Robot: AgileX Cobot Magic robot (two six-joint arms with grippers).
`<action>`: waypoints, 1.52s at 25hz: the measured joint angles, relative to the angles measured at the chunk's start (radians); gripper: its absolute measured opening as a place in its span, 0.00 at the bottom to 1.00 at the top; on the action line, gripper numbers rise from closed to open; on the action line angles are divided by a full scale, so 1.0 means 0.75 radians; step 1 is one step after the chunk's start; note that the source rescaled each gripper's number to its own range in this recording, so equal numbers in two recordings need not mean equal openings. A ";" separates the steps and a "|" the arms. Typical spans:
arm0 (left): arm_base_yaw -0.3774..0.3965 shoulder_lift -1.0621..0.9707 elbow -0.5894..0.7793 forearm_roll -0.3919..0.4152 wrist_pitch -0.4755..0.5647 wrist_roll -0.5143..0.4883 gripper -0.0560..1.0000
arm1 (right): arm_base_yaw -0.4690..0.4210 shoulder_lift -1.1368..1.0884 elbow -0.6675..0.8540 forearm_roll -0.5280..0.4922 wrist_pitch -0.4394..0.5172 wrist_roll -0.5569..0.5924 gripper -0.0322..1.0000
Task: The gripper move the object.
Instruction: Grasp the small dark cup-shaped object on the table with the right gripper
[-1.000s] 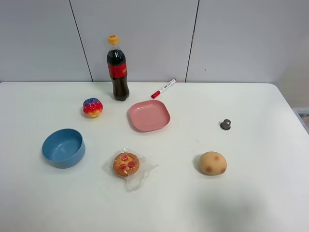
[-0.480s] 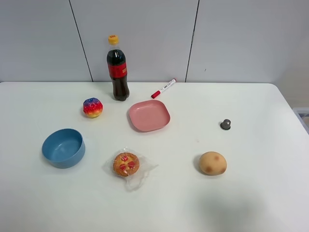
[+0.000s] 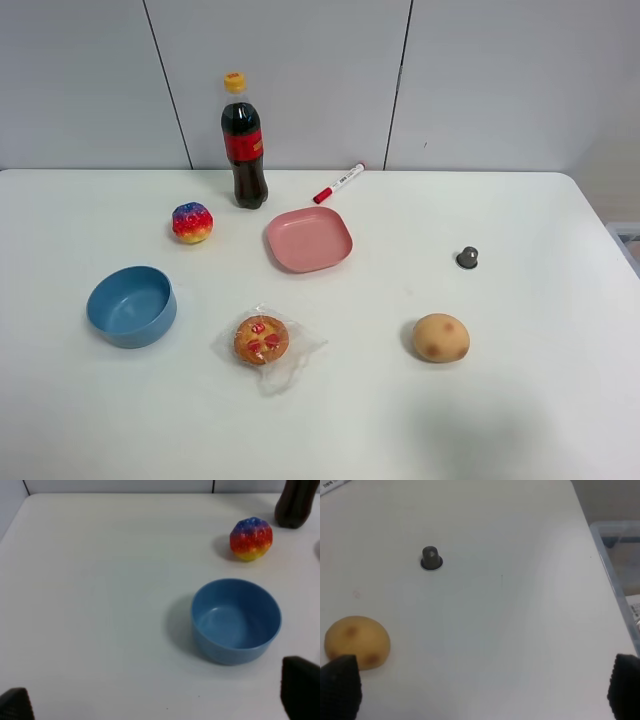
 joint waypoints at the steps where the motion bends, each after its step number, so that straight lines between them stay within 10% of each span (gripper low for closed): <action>1: 0.000 0.000 0.000 0.000 0.000 0.000 1.00 | 0.000 0.000 -0.005 0.000 0.000 0.000 1.00; 21: 0.000 0.000 0.000 0.000 0.000 0.000 1.00 | 0.000 1.251 -1.034 -0.069 0.152 0.062 1.00; 38: 0.000 0.000 0.000 0.000 0.000 0.000 1.00 | 0.000 2.042 -1.115 -0.045 0.051 0.025 1.00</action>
